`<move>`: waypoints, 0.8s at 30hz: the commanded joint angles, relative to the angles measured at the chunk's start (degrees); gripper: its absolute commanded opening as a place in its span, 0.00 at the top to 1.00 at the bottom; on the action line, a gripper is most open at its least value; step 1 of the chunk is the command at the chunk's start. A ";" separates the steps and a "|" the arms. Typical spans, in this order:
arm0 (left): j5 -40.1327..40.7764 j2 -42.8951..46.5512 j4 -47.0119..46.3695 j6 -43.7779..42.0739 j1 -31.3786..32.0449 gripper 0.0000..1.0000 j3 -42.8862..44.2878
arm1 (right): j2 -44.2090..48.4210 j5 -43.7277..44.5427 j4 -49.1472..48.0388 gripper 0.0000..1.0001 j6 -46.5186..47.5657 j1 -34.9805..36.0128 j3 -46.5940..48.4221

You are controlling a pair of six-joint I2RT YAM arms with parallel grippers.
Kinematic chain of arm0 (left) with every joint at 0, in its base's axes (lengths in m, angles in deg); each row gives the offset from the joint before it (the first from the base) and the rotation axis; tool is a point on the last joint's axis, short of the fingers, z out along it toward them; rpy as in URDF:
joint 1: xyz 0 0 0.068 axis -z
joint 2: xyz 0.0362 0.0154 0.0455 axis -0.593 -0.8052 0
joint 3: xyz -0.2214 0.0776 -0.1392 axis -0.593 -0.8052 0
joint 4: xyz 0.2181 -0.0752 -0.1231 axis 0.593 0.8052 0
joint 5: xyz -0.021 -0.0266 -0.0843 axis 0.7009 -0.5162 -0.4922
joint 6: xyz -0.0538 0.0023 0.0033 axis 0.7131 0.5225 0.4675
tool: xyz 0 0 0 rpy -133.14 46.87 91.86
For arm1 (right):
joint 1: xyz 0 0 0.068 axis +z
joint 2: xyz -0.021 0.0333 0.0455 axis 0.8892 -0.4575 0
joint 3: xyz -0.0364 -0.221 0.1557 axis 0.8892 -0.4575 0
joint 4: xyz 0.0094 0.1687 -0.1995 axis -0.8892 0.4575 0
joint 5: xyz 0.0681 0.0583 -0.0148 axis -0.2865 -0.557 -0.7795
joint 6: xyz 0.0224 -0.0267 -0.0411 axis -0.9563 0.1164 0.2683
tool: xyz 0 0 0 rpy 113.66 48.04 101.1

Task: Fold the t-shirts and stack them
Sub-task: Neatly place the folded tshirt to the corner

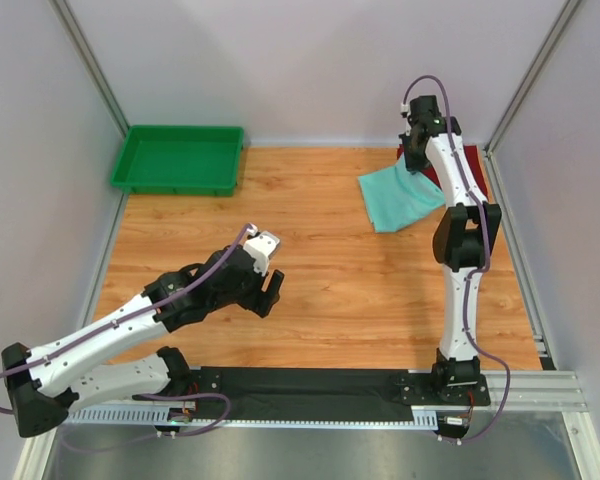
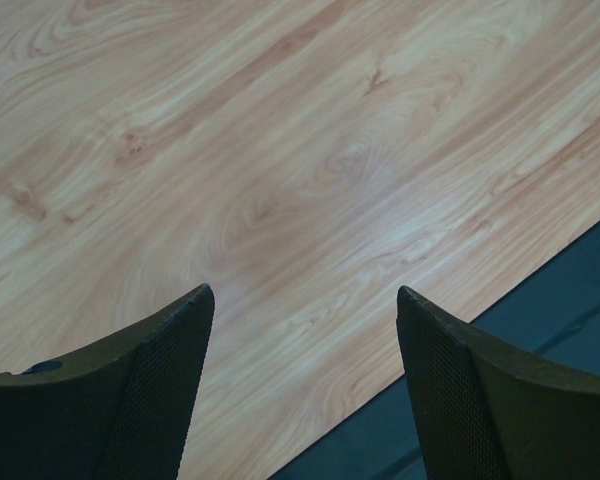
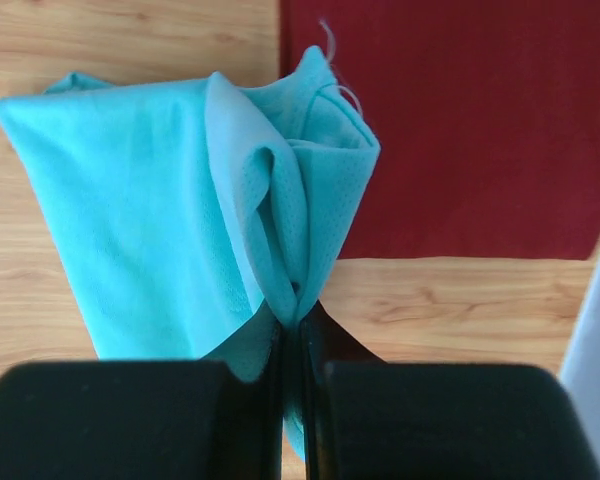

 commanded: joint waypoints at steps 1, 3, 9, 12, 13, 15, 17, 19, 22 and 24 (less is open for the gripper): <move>-2.85 -0.86 1.31 0.83 -1.80 0.20 1.81 | 0.26 4.82 -0.26 1.00 6.27 -0.33 3.35; -4.08 -2.61 0.87 0.57 -3.38 0.20 2.16 | 1.31 4.74 -1.59 1.00 7.24 -0.95 3.52; -6.46 -6.83 -0.01 -1.01 -5.14 0.21 3.48 | 4.47 6.31 -1.25 1.00 9.53 -1.22 7.03; -6.63 -7.71 -0.62 -1.10 -5.58 0.21 3.74 | 8.07 6.76 -0.71 1.00 10.41 -1.30 6.70; -6.81 -7.80 -0.71 -1.02 -5.67 0.21 3.83 | 9.04 6.76 -0.98 1.00 10.41 -1.39 5.73; -6.98 -8.07 -0.71 -0.93 -5.85 0.21 4.01 | 10.19 6.14 -1.33 1.00 10.59 -1.57 5.46; -6.99 -8.16 -0.63 -0.93 -6.11 0.21 4.01 | 10.46 5.79 -2.56 1.00 10.76 -2.18 5.19; -7.25 -7.98 -0.71 -0.75 -6.38 0.21 3.75 | 9.15 5.00 -2.65 1.00 10.76 -2.71 6.50; -7.42 -8.16 -0.54 -0.75 -6.81 0.21 3.66 | 8.88 3.42 -4.83 1.00 10.15 -3.32 7.22; -7.51 -8.24 -0.28 -0.84 -6.99 0.21 3.57 | 8.27 2.89 -5.55 1.00 10.41 -3.32 8.35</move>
